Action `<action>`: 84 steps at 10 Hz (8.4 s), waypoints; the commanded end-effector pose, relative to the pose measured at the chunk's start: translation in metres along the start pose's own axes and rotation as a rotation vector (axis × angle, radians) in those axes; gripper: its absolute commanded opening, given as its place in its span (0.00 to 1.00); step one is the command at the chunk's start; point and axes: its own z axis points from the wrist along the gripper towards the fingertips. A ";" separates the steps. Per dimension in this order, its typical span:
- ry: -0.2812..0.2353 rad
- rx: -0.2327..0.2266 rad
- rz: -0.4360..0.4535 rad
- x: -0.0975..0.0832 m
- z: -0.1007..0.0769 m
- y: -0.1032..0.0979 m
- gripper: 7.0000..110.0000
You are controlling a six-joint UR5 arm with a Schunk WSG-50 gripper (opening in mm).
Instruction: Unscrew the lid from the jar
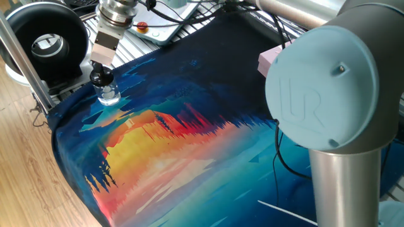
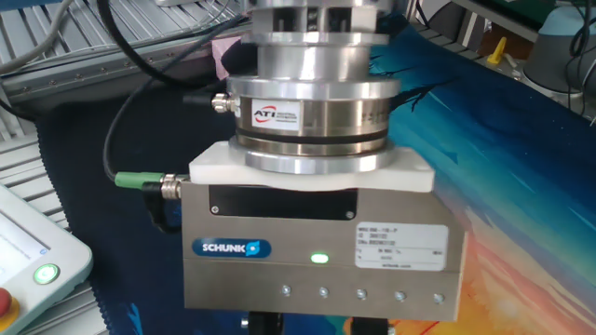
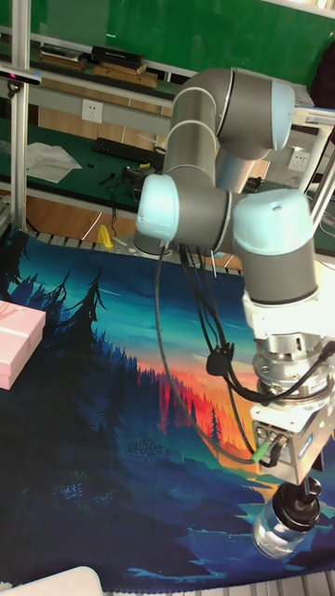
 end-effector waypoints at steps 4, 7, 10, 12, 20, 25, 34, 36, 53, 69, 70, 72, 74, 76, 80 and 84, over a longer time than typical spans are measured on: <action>-0.112 -0.038 0.050 -0.007 0.005 0.000 0.36; -0.142 -0.056 0.071 -0.012 0.004 0.004 0.36; -0.169 -0.065 0.082 -0.018 0.005 0.004 0.36; -0.177 -0.070 0.089 -0.018 0.007 0.004 0.36; -0.280 0.041 -0.004 -0.040 0.002 -0.022 0.36; -0.241 -0.004 0.023 -0.025 0.009 -0.006 0.15; -0.242 -0.054 -0.012 -0.023 0.011 0.007 0.15; -0.228 -0.057 -0.030 -0.020 0.012 0.008 0.15; -0.064 -0.102 -0.207 -0.002 0.018 0.007 0.15; 0.207 -0.257 -0.561 0.000 0.009 0.012 0.36; 0.207 -0.262 -0.573 0.000 0.012 0.012 0.36; 0.210 -0.260 -0.589 0.000 0.015 0.011 0.36; 0.244 -0.246 -0.631 0.000 0.013 0.005 0.36; 0.256 -0.242 -0.621 -0.011 0.008 0.007 0.36; 0.295 -0.178 -0.644 -0.018 0.010 -0.010 0.36; 0.361 -0.159 -0.524 0.008 0.003 -0.014 0.36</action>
